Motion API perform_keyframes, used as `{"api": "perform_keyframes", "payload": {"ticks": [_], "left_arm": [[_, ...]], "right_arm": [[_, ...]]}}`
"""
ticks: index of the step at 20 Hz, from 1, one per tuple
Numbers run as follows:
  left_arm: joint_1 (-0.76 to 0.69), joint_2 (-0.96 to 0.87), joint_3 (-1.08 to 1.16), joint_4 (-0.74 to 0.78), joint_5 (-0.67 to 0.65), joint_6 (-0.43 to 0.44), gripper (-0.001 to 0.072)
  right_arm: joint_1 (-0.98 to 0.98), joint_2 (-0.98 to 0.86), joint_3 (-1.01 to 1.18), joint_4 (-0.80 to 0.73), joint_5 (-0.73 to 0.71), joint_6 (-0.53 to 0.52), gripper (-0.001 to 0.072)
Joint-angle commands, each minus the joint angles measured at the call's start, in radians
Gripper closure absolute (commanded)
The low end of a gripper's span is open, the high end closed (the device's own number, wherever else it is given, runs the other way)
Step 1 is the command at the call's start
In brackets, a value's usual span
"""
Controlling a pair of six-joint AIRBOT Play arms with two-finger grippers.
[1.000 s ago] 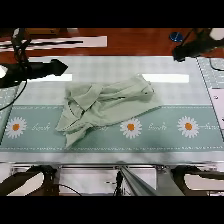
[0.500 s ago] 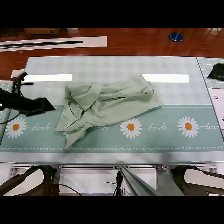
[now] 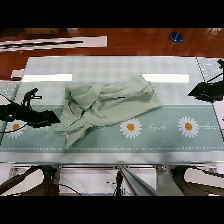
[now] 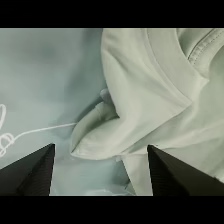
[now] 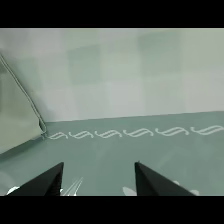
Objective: Fold the shirts.
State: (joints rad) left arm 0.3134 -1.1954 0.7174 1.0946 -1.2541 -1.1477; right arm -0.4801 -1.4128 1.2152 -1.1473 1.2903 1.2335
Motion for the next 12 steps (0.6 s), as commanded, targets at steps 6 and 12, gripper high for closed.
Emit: {"api": "perform_keyframes", "payload": {"ticks": [6,12], "left_arm": [[-0.17,-0.135,-0.007,-0.021,0.068,0.071,0.0455],[-0.2,-0.143,-0.005,-0.021,-0.011,0.106,0.0681]], "right_arm": [[-0.002,0.001,-0.032,0.144,-0.004,-0.024,0.0185],[0.0,-0.008,-0.064,0.239,0.003,-0.058,0.0185]]}}
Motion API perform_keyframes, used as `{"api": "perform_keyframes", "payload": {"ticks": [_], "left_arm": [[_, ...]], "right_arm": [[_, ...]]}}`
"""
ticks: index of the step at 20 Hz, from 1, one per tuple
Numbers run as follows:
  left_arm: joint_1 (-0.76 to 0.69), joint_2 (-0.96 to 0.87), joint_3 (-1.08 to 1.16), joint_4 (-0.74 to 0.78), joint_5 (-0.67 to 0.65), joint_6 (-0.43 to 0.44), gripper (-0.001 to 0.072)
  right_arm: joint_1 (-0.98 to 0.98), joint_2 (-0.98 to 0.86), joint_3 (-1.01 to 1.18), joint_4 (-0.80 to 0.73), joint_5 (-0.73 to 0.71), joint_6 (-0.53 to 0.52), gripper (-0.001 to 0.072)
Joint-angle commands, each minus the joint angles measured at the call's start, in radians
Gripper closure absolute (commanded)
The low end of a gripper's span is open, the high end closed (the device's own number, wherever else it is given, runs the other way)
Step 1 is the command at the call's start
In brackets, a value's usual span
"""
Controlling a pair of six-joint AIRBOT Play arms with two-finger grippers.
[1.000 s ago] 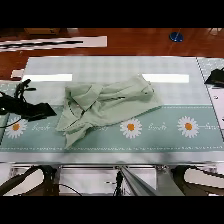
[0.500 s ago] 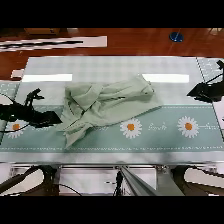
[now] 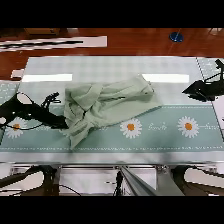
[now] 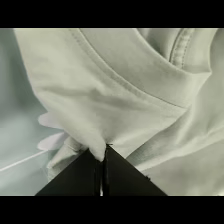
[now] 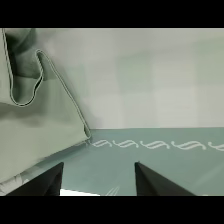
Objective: Fold the shirts.
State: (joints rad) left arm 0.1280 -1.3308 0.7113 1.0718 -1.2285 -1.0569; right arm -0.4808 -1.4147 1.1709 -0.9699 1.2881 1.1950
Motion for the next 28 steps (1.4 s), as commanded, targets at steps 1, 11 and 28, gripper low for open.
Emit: {"api": "perform_keyframes", "payload": {"ticks": [1,11,28], "left_arm": [[-0.014,-0.006,0.001,0.002,-0.041,0.013,0.0681],[-0.014,0.014,0.002,0.001,-0.093,-0.007,0.0681],[0.009,0.124,0.34,-0.23,-0.15,-0.006,0.0682]], "right_arm": [[0.005,-0.019,-0.035,0.097,0.014,-0.032,0.0184],[0.216,-0.201,-0.067,0.114,-0.058,-0.018,0.0184],[0.351,-0.03,0.028,0.137,-0.101,0.004,0.0694]]}}
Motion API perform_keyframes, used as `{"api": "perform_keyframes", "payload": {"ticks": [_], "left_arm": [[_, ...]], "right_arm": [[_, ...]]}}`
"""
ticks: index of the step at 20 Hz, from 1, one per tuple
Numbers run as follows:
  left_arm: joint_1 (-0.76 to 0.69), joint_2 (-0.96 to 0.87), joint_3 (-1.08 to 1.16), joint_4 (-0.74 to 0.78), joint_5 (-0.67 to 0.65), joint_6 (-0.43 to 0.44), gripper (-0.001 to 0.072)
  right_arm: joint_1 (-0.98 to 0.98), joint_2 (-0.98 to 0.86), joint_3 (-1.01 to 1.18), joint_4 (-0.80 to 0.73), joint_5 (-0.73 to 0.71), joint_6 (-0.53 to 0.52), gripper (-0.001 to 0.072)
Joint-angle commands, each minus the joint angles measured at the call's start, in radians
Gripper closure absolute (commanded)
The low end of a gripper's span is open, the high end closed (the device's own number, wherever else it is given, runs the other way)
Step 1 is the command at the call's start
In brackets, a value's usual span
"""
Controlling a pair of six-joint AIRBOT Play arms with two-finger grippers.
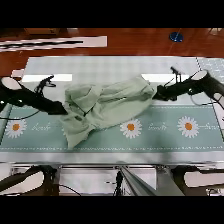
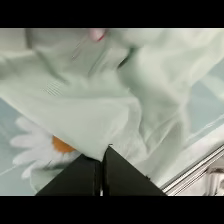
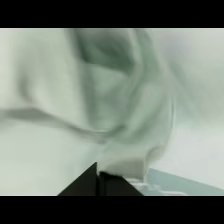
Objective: Fold the shirts.
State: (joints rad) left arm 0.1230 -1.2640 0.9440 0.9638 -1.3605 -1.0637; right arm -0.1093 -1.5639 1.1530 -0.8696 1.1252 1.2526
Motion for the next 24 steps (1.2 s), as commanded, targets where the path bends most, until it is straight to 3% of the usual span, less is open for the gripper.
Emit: {"api": "perform_keyframes", "payload": {"ticks": [1,5,10,13,16,21,22,24], "left_arm": [[0.031,0.099,0.174,-0.195,-0.018,0.0,0.0682],[0.111,0.252,0.472,-0.417,0.004,-0.021,0.0682],[0.143,0.426,0.756,-0.426,0.224,-0.049,0.0682],[0.143,0.532,0.808,-0.425,0.383,-0.048,0.0682],[0.143,0.628,0.808,-0.385,0.46,-0.048,0.0682],[0.143,0.741,0.808,-0.336,0.459,-0.049,0.0682],[0.143,0.763,0.809,-0.313,0.443,-0.07,0.0682],[0.143,0.798,0.811,-0.196,0.357,-0.195,0.0682]], "right_arm": [[-0.036,0.194,0.082,0.043,0.06,-0.053,0.0694],[-0.089,0.462,0.288,0.056,-0.012,-0.049,0.0694],[-0.139,0.654,0.567,0.035,-0.087,0.005,0.0695],[-0.151,0.711,0.696,-0.054,-0.086,0.071,0.0695],[-0.151,0.748,0.788,-0.159,-0.086,0.131,0.0695],[-0.151,0.814,0.833,-0.27,-0.06,0.223,0.0695],[-0.151,0.829,0.833,-0.295,-0.026,0.229,0.0695],[-0.151,0.855,0.833,-0.386,0.084,0.23,0.0695]]}}
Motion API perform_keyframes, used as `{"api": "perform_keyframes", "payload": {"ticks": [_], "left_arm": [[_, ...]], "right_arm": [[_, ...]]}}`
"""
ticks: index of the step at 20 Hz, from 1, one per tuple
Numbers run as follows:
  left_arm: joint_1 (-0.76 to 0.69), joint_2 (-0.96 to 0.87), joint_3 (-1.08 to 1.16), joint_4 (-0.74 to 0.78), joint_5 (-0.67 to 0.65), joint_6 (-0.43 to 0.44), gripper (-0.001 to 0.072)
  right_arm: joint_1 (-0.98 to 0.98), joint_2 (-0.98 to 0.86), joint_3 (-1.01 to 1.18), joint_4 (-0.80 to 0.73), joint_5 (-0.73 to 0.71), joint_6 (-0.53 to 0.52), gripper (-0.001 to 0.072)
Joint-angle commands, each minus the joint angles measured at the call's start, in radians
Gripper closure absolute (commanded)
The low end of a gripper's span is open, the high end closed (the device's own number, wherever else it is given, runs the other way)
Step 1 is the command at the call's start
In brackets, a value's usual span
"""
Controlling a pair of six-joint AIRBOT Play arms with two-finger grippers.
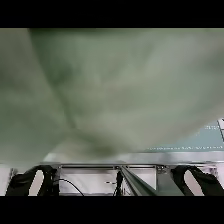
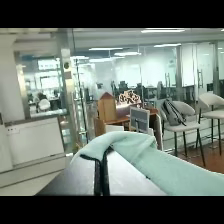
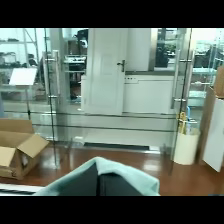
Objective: Fold the shirts.
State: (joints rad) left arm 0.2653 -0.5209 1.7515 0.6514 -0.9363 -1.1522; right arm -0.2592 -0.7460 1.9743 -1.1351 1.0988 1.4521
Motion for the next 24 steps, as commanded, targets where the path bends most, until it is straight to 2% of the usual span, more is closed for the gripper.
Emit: {"api": "perform_keyframes", "payload": {"ticks": [1,2,4,7,9,11,14,16,21,24], "left_arm": [[0.0,0.065,0.003,0.188,-0.145,-0.183,0.0682],[0.0,0.069,0.003,0.256,-0.253,-0.253,0.0683],[0.0,0.061,0.002,0.35,-0.465,-0.336,0.0683],[0.0,0.024,-0.005,0.373,-0.649,-0.354,0.0682],[0.0,-0.008,-0.034,0.357,-0.737,-0.365,0.0683],[0.0,-0.029,-0.107,0.336,-0.767,-0.363,0.0682],[0.0,-0.051,-0.267,0.332,-0.748,-0.322,0.0682],[0.0,-0.07,-0.391,0.332,-0.682,-0.296,0.0682],[-0.002,-0.164,-0.636,0.217,-0.365,-0.294,0.0681],[-0.028,-0.266,-0.697,0.14,-0.199,-0.241,0.0681]], "right_arm": [[-0.001,0.046,0.012,-0.169,0.178,0.031,0.0695],[-0.001,0.051,0.012,-0.211,0.254,0.031,0.0695],[-0.001,0.048,0.012,-0.268,0.4,0.026,0.0695],[0.0,-0.003,0.011,-0.304,0.612,0.013,0.0695],[0.0,-0.062,0.011,-0.216,0.687,0.013,0.0695],[0.0,-0.145,0.011,-0.144,0.732,0.012,0.0695],[0.0,-0.301,0.011,-0.12,0.738,0.011,0.0695],[0.0,-0.418,0.011,-0.117,0.734,0.011,0.0694],[0.034,-0.671,0.011,-0.063,0.729,0.003,0.0695],[0.087,-0.765,0.011,-0.063,0.666,-0.017,0.0694]]}}
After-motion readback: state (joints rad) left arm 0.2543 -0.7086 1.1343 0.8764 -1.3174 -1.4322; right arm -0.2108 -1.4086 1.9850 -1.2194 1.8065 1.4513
